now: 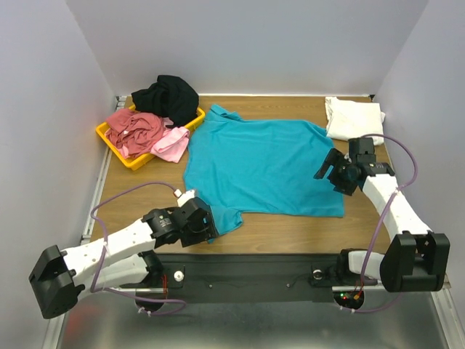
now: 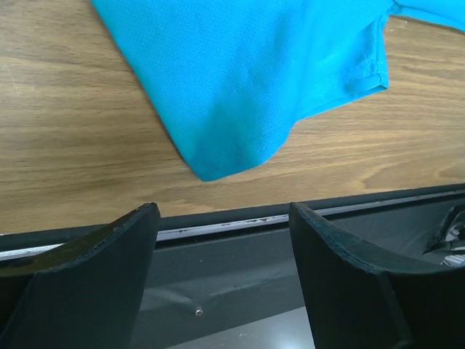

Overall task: Fold and stack the t-shirts
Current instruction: Flatten the tshirt out

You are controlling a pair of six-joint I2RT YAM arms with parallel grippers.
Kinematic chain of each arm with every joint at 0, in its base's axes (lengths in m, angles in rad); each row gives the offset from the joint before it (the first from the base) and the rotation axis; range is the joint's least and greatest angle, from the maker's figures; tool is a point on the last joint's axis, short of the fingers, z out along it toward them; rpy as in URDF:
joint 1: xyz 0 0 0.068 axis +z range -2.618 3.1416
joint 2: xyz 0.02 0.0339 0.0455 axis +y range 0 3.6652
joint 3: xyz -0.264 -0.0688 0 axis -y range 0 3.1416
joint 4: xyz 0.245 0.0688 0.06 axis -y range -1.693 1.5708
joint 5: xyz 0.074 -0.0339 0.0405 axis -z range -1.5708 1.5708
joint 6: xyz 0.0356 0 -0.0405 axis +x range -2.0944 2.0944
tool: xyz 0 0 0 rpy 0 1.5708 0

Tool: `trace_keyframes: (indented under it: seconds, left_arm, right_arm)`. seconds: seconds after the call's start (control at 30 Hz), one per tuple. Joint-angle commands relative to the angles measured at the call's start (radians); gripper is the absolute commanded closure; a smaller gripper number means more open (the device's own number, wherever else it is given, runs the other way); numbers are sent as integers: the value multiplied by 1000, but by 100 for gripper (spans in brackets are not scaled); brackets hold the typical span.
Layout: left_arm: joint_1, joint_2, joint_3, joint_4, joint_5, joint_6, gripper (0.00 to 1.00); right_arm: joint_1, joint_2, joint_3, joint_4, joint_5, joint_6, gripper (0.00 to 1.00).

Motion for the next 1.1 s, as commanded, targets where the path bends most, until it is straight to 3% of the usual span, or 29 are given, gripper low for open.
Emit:
trace_keyframes:
  seconds: [0.0, 0.33, 0.7, 0.93, 0.97, 1.0, 1.07]
  left_arm:
    - [-13, 9, -21, 21, -53, -54, 23]
    - [-27, 199, 50, 22, -134, 6, 28]
    - [-36, 276, 60, 79, -122, 32, 33]
    - [-48, 316, 47, 88, -99, 40, 57]
    - [-48, 312, 42, 88, -101, 38, 62]
    - [-48, 312, 39, 87, -102, 38, 73]
    - [-48, 308, 42, 87, -101, 35, 83]
  right_arm:
    - [4, -63, -14, 2, 26, 8, 12]
    - [4, -74, -19, 5, 23, 16, 12]
    - [4, -80, -34, 3, 21, 16, 11]
    - [4, -90, -34, 3, 35, 16, 11]
    - [4, -93, -37, 3, 38, 16, 11]
    - [4, -94, -40, 2, 40, 16, 11]
    - [4, -94, -45, -1, 49, 15, 11]
